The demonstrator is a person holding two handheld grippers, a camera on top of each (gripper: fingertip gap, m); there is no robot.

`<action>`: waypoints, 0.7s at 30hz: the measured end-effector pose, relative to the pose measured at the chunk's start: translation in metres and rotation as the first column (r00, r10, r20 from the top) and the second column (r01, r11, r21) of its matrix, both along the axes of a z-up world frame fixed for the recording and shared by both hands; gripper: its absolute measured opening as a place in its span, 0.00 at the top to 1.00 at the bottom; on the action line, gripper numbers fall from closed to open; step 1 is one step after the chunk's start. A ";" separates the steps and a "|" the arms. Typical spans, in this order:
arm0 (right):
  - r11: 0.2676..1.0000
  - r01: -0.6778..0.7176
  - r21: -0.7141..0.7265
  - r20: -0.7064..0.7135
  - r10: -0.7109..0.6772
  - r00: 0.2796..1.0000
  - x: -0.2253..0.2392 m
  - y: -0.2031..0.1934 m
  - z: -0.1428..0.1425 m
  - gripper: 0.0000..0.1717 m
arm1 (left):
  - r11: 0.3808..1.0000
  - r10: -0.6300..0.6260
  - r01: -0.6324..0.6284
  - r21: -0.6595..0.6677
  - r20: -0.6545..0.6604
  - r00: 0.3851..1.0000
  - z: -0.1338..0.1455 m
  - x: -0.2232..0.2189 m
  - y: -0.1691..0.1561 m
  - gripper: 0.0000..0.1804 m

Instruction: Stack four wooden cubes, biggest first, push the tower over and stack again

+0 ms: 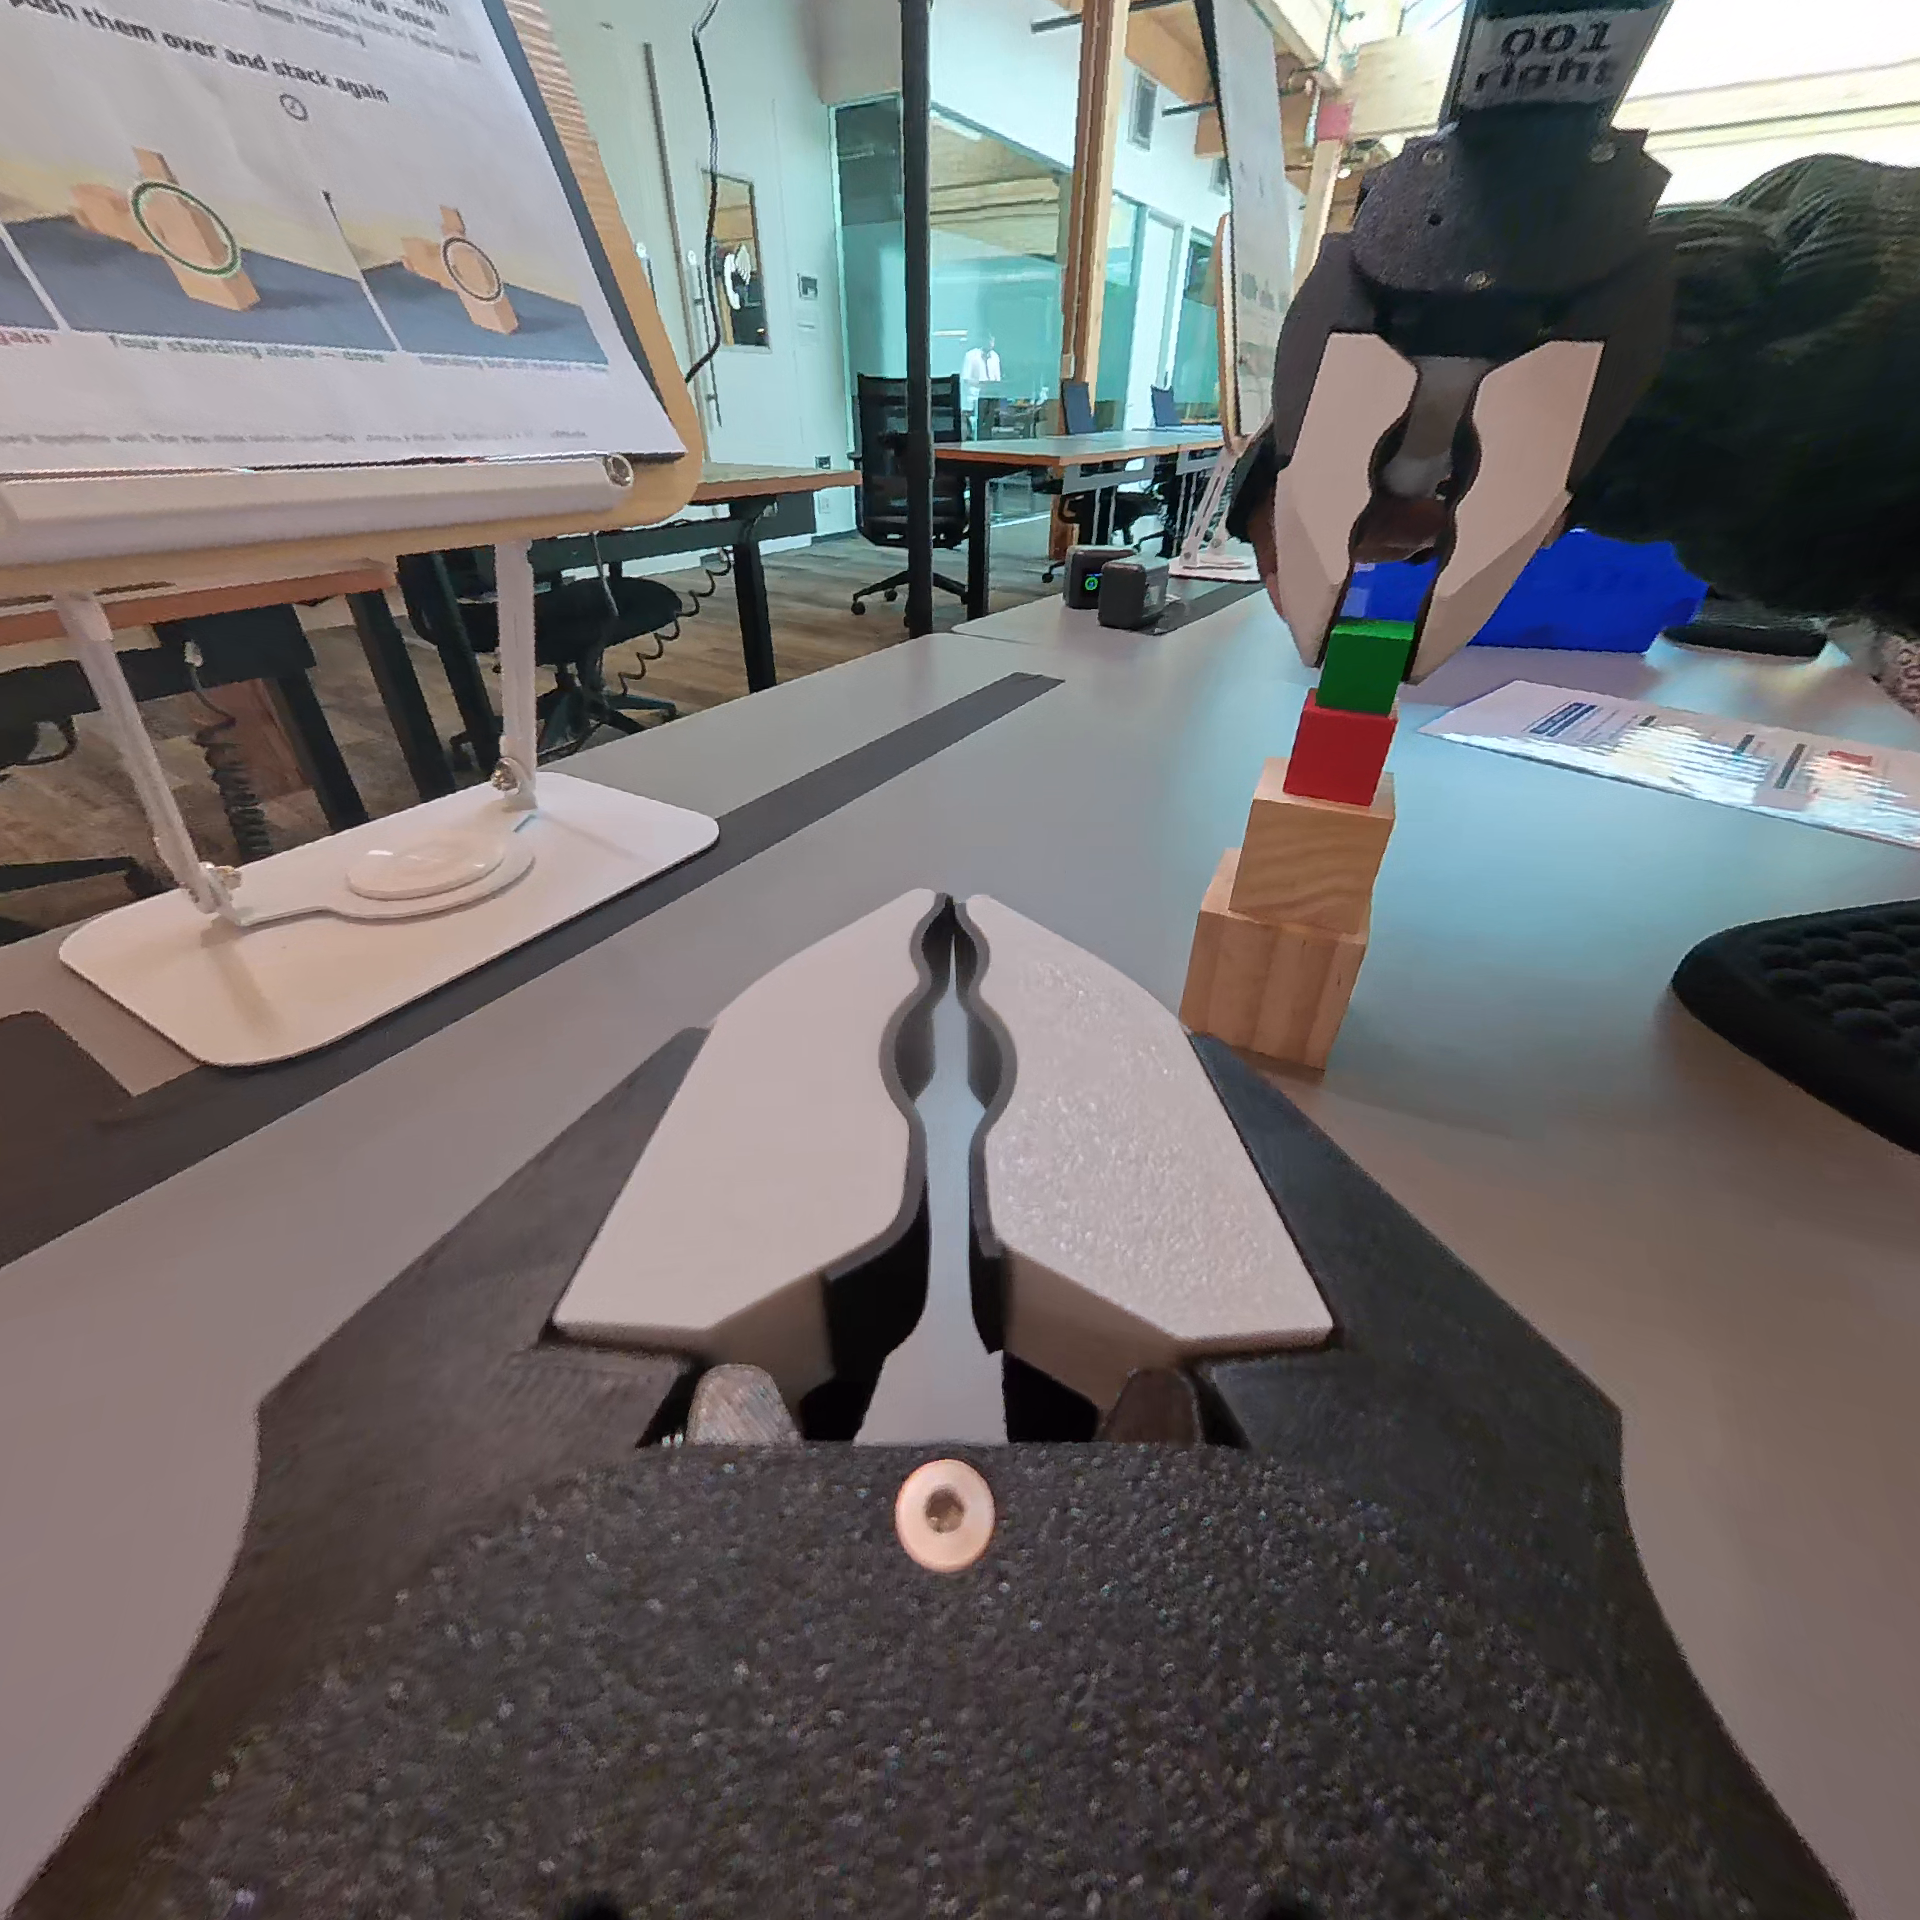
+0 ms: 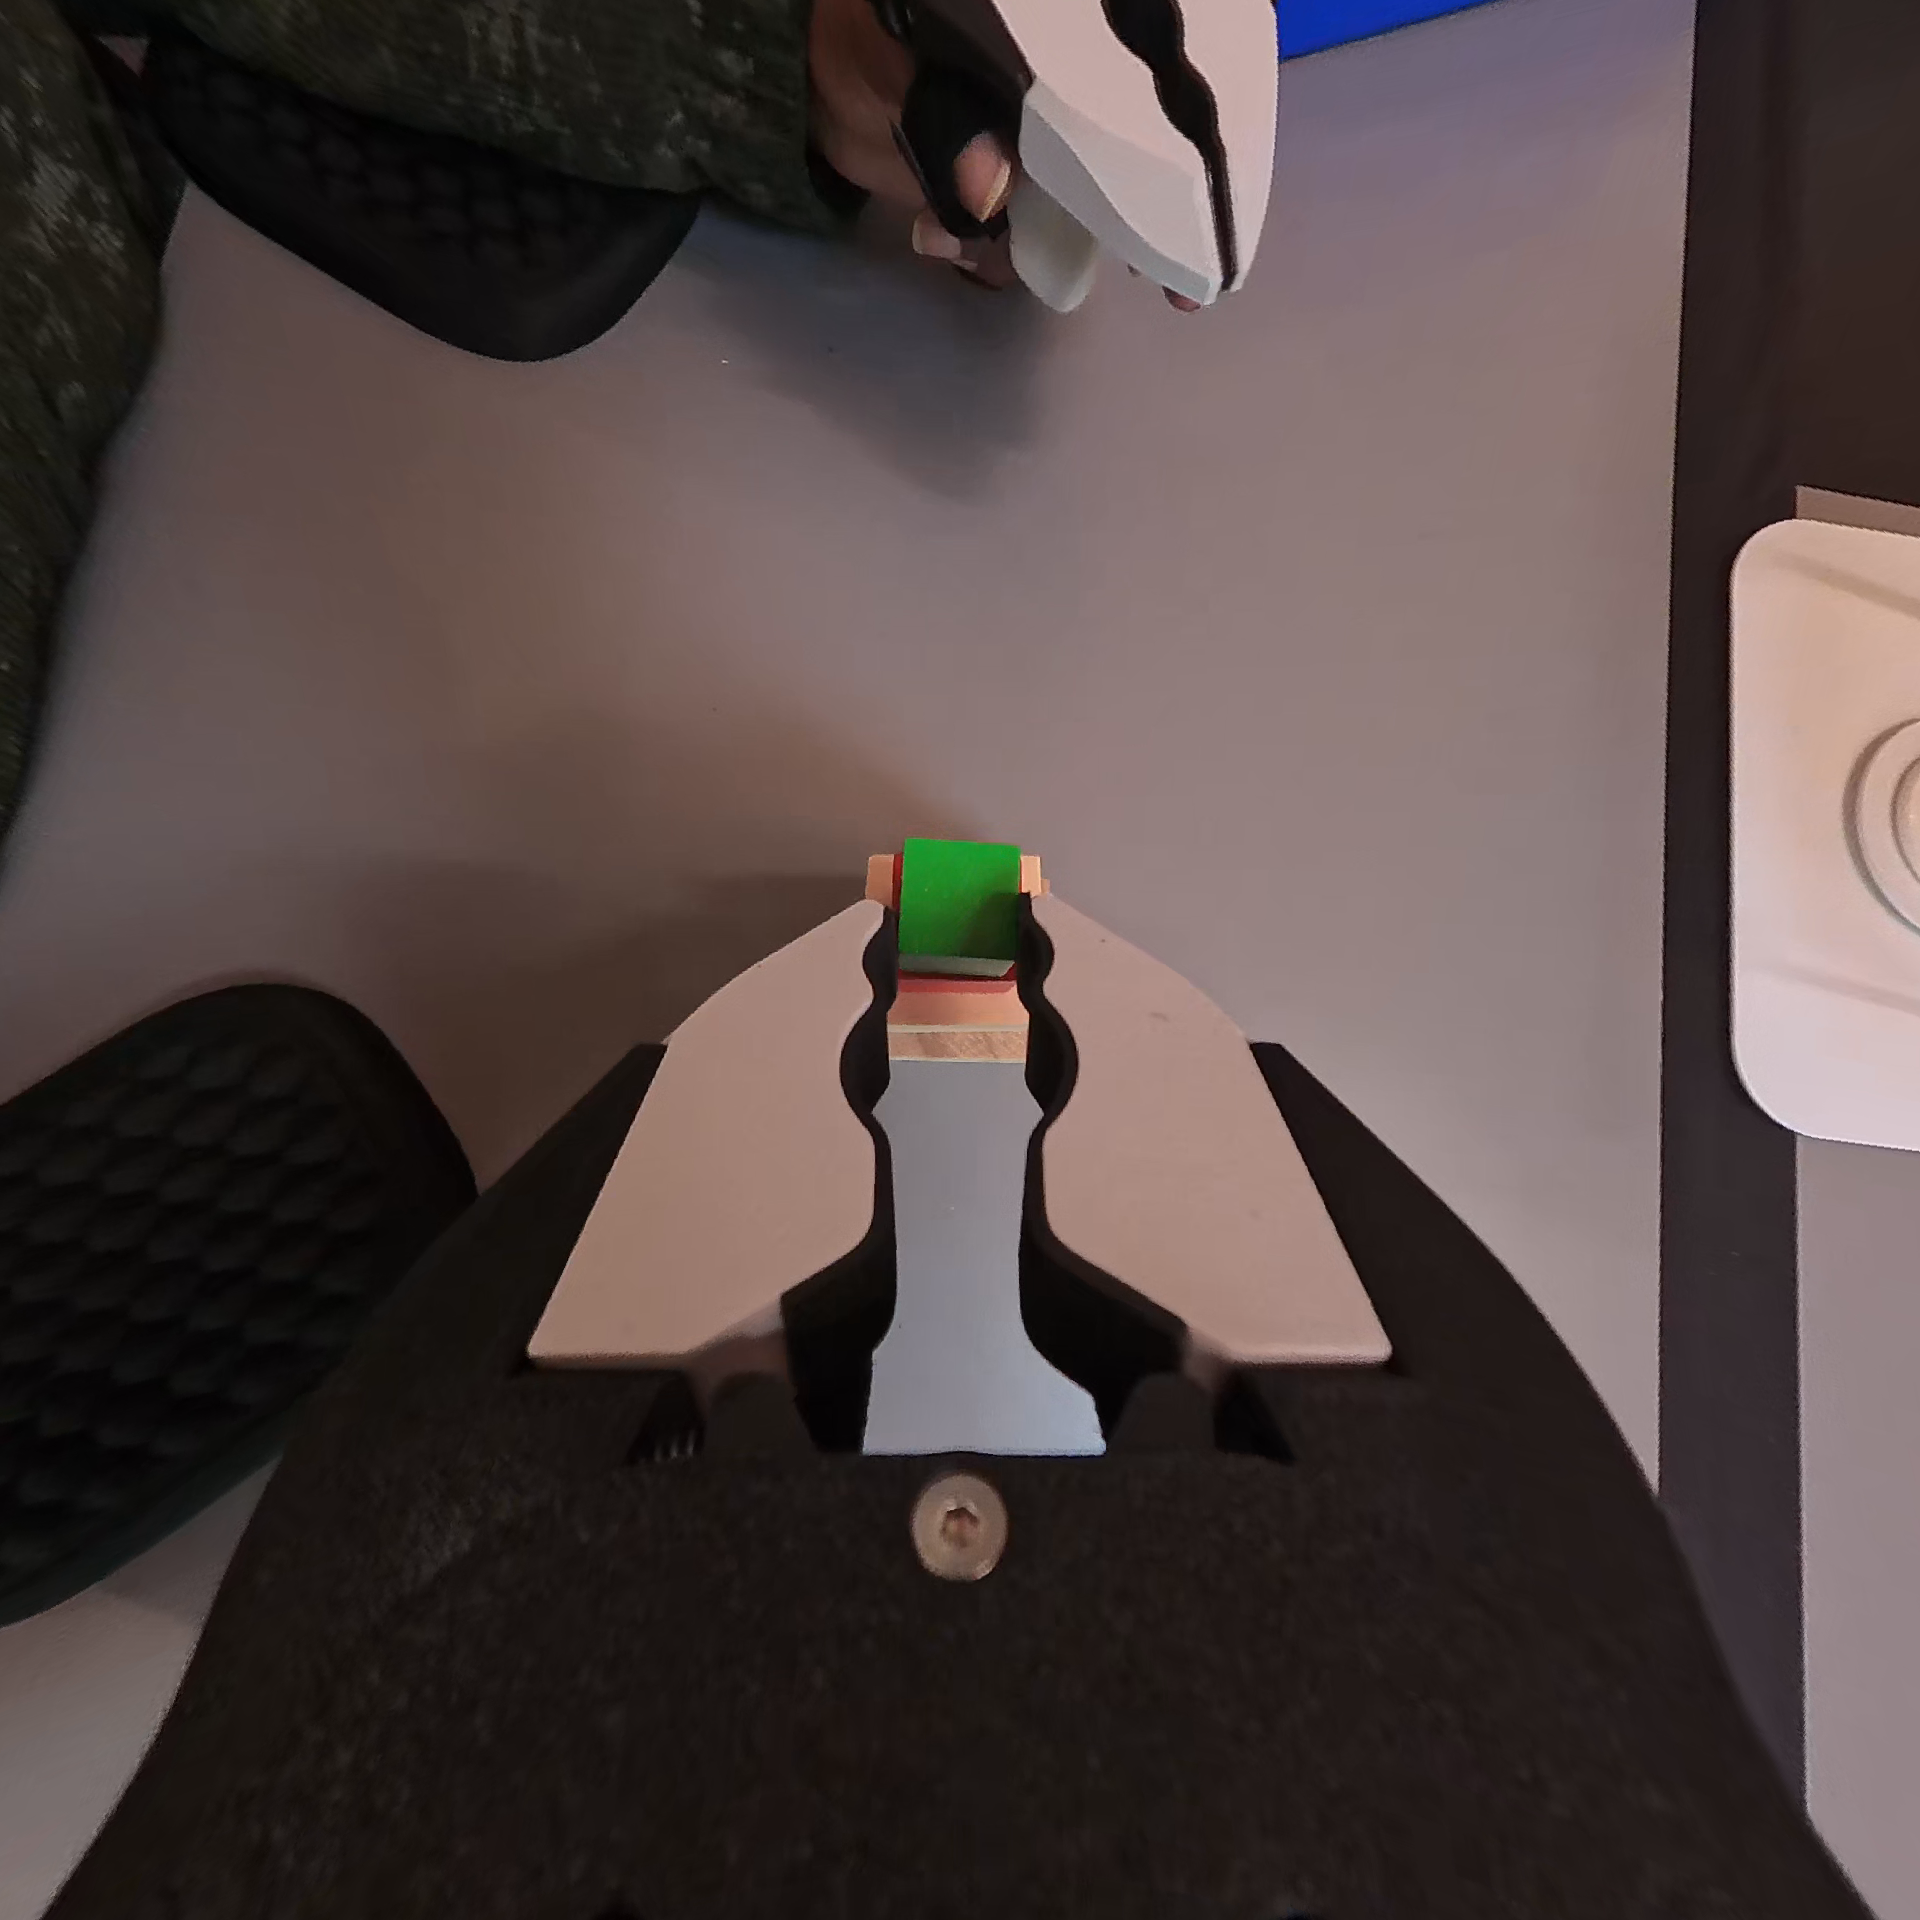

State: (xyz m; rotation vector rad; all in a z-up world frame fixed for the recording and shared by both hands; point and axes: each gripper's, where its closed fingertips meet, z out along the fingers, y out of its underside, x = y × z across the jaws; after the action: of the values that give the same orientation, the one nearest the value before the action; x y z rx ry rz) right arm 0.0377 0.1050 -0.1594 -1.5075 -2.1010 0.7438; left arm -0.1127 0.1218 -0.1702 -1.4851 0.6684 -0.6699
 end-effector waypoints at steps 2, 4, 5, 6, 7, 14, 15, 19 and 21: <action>1.000 -0.001 0.000 0.002 0.001 1.000 0.000 0.000 0.000 0.87 | 1.000 -0.014 0.014 0.001 0.012 1.000 0.001 0.001 -0.001 1.00; 1.000 -0.003 0.000 0.006 0.003 1.000 0.000 -0.001 -0.001 0.87 | 1.000 -0.024 0.024 0.002 0.012 1.000 0.001 0.002 -0.003 1.00; 1.000 -0.004 0.001 0.007 0.004 1.000 0.000 -0.001 -0.001 0.87 | 1.000 -0.026 0.026 0.001 0.011 1.000 0.001 0.002 -0.003 1.00; 1.000 -0.004 0.000 0.009 0.004 1.000 0.001 -0.001 -0.001 0.87 | 1.000 -0.027 0.027 0.000 0.008 1.000 0.001 0.003 -0.003 1.00; 1.000 -0.004 -0.001 0.010 0.004 1.000 0.001 -0.001 -0.001 0.87 | 1.000 -0.028 0.028 -0.002 0.006 1.000 0.000 0.003 -0.003 1.00; 1.000 -0.012 0.006 0.017 0.012 1.000 0.001 -0.001 -0.001 0.87 | 0.999 -0.034 0.034 -0.013 0.003 0.999 -0.002 0.004 -0.003 1.00; 1.000 -0.013 0.006 0.017 0.013 1.000 0.001 -0.001 -0.001 0.87 | 0.999 -0.036 0.036 -0.014 0.002 0.999 -0.002 0.005 -0.003 1.00; 1.000 -0.015 0.016 0.014 0.015 1.000 0.000 0.000 -0.002 0.86 | 0.999 -0.041 0.041 -0.019 0.000 0.999 -0.003 0.006 -0.004 1.00; 1.000 -0.017 0.020 0.017 0.017 1.000 0.000 0.001 -0.002 0.86 | 0.999 -0.044 0.044 -0.020 0.000 0.999 -0.003 0.006 -0.004 1.00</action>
State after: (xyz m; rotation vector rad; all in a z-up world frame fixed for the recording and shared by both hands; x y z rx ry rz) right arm 0.0376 0.1055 -0.1616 -1.4914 -2.1300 0.7160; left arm -0.1066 0.1181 -0.1731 -1.4924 0.6982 -0.7120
